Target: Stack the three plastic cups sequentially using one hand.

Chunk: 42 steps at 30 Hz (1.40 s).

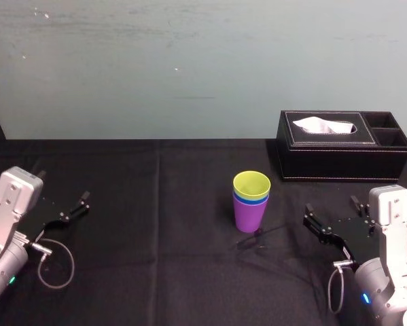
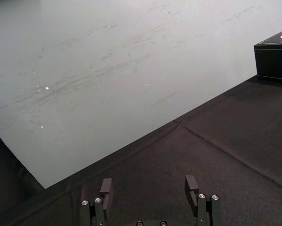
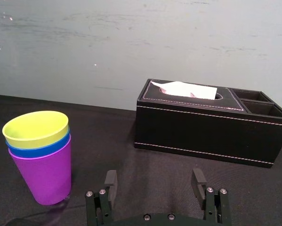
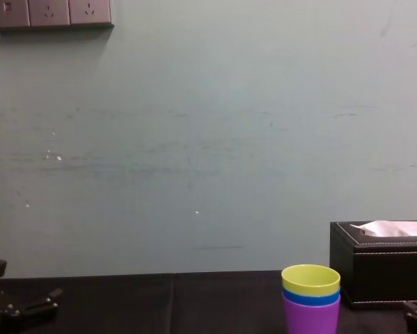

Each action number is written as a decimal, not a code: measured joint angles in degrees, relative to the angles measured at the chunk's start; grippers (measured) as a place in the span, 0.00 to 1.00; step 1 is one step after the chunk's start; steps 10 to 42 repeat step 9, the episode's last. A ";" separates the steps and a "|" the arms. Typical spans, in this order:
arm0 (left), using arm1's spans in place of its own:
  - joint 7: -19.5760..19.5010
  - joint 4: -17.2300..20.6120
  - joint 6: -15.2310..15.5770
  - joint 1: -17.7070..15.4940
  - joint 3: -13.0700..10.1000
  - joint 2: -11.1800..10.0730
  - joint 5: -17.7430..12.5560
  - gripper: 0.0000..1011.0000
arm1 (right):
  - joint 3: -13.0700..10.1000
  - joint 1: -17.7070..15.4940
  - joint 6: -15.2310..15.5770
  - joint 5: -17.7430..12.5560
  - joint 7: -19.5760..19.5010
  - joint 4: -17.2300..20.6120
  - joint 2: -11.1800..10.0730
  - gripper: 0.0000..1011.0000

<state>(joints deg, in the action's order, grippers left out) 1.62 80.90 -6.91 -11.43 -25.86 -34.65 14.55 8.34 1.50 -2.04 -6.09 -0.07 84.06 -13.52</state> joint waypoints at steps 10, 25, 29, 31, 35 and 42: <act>0.00 0.00 0.00 0.00 0.00 0.00 0.00 0.99 | 0.00 0.00 0.00 0.00 0.00 0.00 0.00 0.99; 0.00 0.00 0.00 0.00 0.00 0.00 0.00 0.99 | 0.00 0.00 0.00 0.00 0.00 0.00 0.00 0.99; 0.00 0.00 0.00 0.00 0.00 0.00 0.00 0.99 | 0.00 0.00 0.00 0.00 0.00 0.00 0.00 0.99; 0.00 0.00 0.00 0.00 0.00 0.00 0.00 0.99 | 0.00 0.00 0.00 0.00 0.00 0.00 0.00 0.99; 0.00 0.00 0.00 0.00 0.00 0.00 0.00 0.99 | 0.00 0.00 0.00 0.00 0.00 0.00 0.00 0.99; 0.00 0.00 0.00 0.00 0.00 0.00 0.00 0.99 | 0.00 0.00 0.00 0.00 0.00 0.00 0.00 0.99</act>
